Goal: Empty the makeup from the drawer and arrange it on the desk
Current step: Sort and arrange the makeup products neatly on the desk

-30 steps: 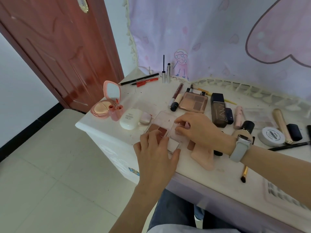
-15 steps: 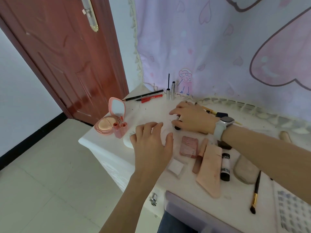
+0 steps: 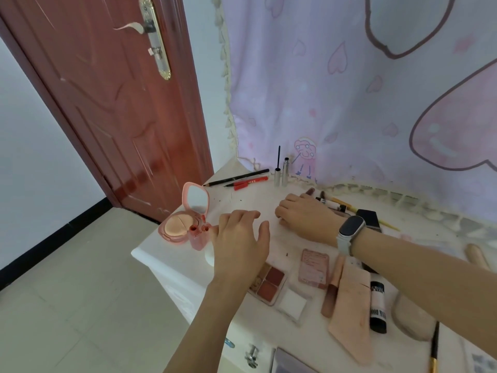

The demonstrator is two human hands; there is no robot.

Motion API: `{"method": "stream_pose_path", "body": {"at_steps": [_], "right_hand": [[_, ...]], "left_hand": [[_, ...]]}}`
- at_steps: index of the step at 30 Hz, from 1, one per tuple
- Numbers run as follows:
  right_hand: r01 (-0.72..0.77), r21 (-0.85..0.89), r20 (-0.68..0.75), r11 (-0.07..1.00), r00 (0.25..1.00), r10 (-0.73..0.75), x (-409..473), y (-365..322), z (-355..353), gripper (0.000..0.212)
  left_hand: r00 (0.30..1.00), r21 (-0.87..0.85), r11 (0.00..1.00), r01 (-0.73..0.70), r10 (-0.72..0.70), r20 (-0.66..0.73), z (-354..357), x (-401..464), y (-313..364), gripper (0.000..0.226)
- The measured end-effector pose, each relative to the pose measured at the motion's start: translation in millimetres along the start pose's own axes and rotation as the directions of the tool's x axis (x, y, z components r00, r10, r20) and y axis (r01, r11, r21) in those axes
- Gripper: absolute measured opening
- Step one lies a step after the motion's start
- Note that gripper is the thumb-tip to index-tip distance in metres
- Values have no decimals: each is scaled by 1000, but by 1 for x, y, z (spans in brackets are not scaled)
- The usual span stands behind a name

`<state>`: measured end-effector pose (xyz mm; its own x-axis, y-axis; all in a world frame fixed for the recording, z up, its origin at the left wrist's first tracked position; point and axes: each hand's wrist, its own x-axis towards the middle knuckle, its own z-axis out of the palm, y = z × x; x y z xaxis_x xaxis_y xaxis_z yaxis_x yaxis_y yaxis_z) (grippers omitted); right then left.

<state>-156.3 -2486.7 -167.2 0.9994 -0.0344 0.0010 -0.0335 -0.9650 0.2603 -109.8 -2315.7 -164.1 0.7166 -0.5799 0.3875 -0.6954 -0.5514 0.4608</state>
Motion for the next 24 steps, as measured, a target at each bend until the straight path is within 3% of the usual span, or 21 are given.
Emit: {"method": "stream_pose_path", "body": {"at_steps": [4,6,8,9,11,13,15,18,21,24], "right_hand": [[57,2,-332,998,942,-53,-9,17,-4,18],[13,41,-523,999,852,10,-12,25,-14,23],[-5,271,-655,963,732,188,-16,23,-35,16],[12,486,-651,874,672,353,-19,21,-47,13],[101,822,-494,560,614,615,-25,16,-68,9],[166,944,-326,286,607,725,-28,11,-81,13],[188,974,-218,127,627,748,-32,10,-89,18],[49,988,-142,147,661,736,-40,17,-84,23],[-64,989,-55,137,688,723,-44,20,-76,33],[-135,961,-77,242,710,700,-44,11,-74,32]], "left_hand": [[998,-112,994,21,-14,61,4,3,2,33],[998,-234,972,16,0,70,5,6,5,35],[998,-341,940,5,14,54,6,10,11,39],[999,-379,925,-8,25,40,7,12,15,42],[997,-408,910,-72,77,-3,10,18,25,50],[987,-425,890,-162,146,-69,12,24,33,49],[978,-452,867,-208,183,-100,11,28,38,37],[952,-347,888,-301,261,-160,8,28,38,42],[925,-152,916,-372,351,-148,3,25,34,25],[935,-178,918,-354,342,-93,0,23,31,33]]}}
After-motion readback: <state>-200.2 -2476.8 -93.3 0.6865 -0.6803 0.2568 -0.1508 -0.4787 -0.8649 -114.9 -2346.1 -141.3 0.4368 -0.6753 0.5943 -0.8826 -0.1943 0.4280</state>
